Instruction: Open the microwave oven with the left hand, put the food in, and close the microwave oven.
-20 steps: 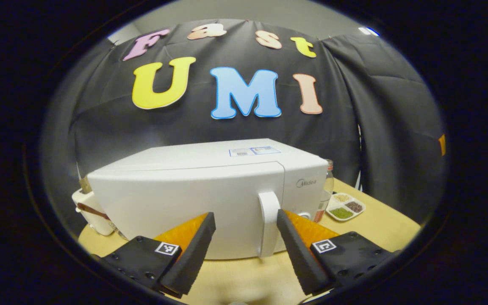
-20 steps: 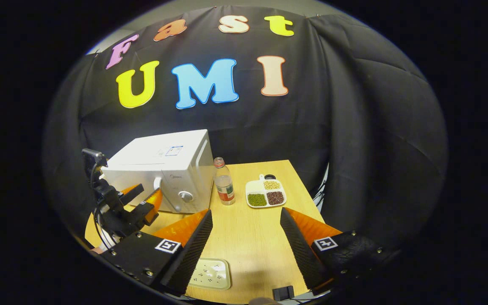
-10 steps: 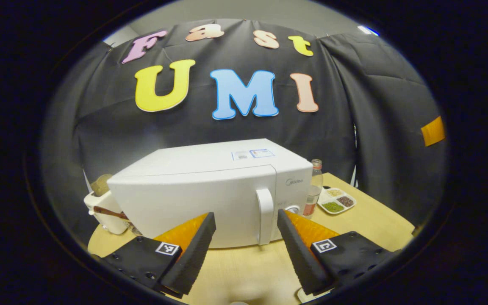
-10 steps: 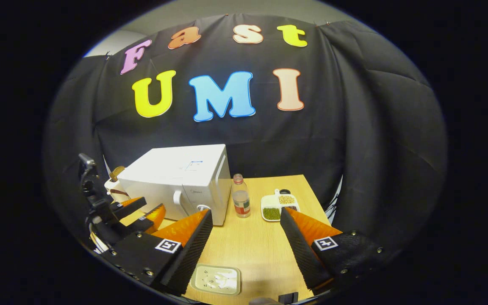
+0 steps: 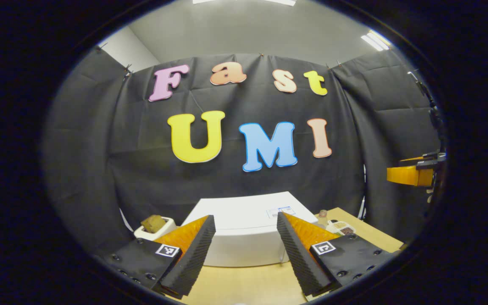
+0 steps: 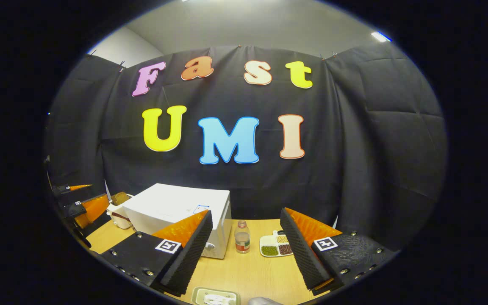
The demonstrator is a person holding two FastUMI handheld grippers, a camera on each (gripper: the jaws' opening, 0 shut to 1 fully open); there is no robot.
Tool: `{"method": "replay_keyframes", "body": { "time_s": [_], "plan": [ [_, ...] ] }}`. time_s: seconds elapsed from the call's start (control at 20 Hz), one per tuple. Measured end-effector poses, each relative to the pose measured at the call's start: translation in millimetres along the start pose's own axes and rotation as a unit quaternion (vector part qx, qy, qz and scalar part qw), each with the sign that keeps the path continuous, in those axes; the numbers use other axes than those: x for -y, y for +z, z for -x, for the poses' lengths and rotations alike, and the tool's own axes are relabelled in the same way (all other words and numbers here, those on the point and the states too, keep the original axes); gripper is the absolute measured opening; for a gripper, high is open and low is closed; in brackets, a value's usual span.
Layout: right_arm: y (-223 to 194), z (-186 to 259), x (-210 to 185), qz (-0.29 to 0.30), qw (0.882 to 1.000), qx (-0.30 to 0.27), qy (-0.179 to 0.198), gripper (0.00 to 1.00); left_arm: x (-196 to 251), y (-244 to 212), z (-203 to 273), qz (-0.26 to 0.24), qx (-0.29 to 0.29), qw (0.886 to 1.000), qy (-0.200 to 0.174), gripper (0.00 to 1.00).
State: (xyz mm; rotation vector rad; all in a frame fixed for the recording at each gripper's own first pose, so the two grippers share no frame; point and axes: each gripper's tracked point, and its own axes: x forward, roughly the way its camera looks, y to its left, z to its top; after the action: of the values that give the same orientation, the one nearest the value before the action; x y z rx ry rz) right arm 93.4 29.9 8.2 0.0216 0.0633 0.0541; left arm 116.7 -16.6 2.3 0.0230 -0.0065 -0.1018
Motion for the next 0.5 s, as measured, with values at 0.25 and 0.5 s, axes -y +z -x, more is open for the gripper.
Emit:
{"method": "replay_keyframes", "body": {
  "time_s": [0.25, 0.5],
  "plan": [
    [23.9, 22.2, -17.8, 0.005, 0.999, 0.035, -0.011, 1.00, -25.0, 50.7, 38.6, -0.006, 0.045, 0.999, 0.009, 1.00],
    [32.8, 40.4, -31.8, 0.001, 0.999, 0.045, -0.025, 0.98, -46.8, 57.9, 52.1, 0.012, 0.053, 0.998, 0.010, 1.00]
  ]
}}
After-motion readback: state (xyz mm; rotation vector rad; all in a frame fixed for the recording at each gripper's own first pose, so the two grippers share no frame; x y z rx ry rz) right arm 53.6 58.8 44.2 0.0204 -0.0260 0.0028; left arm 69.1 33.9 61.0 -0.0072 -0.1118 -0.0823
